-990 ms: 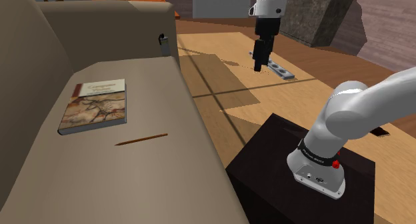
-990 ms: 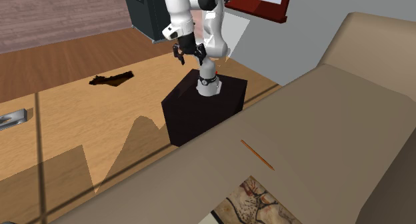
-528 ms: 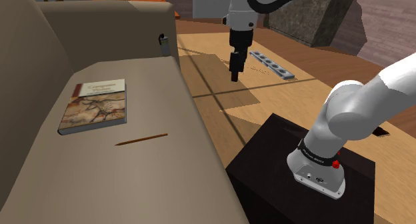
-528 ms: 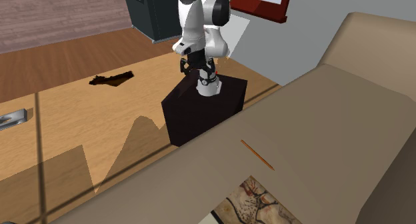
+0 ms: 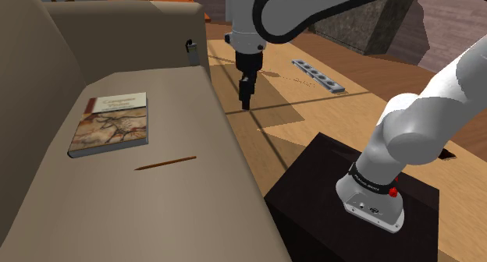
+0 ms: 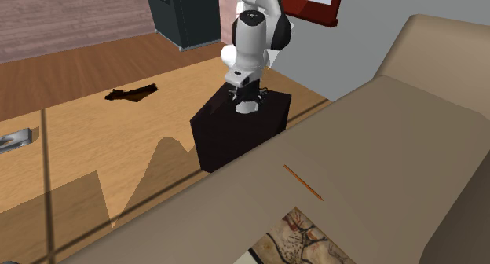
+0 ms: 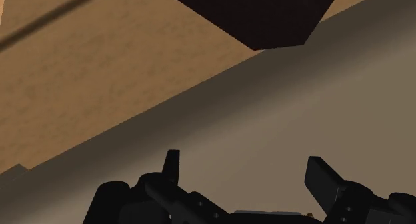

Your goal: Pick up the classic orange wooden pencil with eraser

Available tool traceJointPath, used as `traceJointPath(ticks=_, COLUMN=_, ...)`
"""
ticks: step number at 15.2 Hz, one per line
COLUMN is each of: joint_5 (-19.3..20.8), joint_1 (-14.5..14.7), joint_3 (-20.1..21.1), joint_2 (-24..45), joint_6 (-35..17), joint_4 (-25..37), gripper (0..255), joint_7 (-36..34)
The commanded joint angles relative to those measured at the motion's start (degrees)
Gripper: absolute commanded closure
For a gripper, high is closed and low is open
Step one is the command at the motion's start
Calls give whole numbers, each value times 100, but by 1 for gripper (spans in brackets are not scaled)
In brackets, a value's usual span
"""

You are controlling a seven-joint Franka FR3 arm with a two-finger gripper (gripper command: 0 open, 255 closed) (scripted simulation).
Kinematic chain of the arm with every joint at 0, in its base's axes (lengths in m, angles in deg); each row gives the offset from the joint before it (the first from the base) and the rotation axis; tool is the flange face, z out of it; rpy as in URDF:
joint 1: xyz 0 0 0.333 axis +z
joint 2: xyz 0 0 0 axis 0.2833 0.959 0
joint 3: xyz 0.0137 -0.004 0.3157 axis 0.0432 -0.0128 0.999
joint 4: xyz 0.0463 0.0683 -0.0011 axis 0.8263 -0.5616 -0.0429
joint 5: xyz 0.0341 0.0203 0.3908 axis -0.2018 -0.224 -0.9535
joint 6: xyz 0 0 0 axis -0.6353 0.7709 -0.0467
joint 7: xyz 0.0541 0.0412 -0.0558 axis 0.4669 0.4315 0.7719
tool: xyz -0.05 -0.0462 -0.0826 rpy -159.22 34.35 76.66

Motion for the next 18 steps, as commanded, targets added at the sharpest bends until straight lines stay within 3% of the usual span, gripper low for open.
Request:
traceJointPath(ticks=1, joint_5=171, joint_1=63, joint_3=160, joint_2=402, joint_6=-251, joint_4=220, gripper=0, joint_7=-21)
traceJointPath(ticks=10, joint_5=1291, joint_1=465, joint_3=785, joint_2=2029, joint_6=-961, joint_4=1252, gripper=0, joint_7=-402)
traceJointPath(ticks=18, joint_5=2592, joint_1=1136, joint_3=984, joint_2=3515, joint_6=-1157, joint_4=2416, gripper=0, joint_7=-790)
